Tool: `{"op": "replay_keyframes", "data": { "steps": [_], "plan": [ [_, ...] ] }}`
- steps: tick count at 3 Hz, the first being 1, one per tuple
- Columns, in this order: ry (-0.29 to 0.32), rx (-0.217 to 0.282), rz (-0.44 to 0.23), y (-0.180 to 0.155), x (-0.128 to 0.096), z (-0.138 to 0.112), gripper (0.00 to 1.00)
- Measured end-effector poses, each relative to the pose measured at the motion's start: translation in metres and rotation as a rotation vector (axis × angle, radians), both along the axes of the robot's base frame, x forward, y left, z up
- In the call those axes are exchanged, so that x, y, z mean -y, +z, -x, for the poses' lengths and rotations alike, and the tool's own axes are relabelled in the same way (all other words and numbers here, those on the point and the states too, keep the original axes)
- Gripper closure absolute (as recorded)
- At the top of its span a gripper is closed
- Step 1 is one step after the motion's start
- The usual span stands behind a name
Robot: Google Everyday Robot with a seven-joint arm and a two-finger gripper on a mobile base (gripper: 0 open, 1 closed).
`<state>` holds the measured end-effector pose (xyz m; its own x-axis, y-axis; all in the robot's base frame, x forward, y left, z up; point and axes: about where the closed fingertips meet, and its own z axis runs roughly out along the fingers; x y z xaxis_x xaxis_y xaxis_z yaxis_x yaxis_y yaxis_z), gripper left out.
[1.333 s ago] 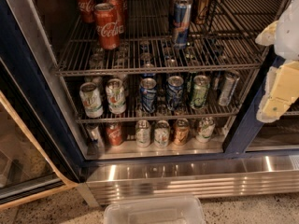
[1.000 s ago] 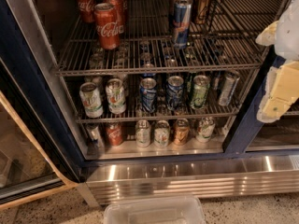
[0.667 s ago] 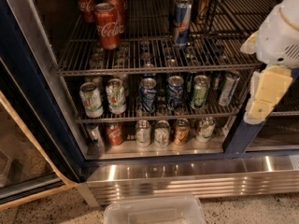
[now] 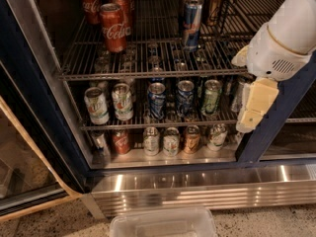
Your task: Pick coke can from top shelf of fridge
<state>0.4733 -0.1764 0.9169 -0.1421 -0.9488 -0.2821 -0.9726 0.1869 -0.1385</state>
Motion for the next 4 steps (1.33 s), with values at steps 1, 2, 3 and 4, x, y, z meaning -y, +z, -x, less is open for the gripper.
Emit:
{"op": "replay_keyframes", "data": {
  "steps": [1, 2, 3, 4],
  "plan": [
    [-0.003, 0.043, -0.033, 0.001, -0.004, -0.004, 0.0],
    [-0.009, 0.185, -0.107, 0.015, -0.026, -0.006, 0.0],
    [-0.011, 0.322, -0.202, 0.032, -0.047, -0.01, 0.0],
    [-0.036, 0.403, -0.231, 0.048, -0.049, -0.026, 0.0]
  ]
}}
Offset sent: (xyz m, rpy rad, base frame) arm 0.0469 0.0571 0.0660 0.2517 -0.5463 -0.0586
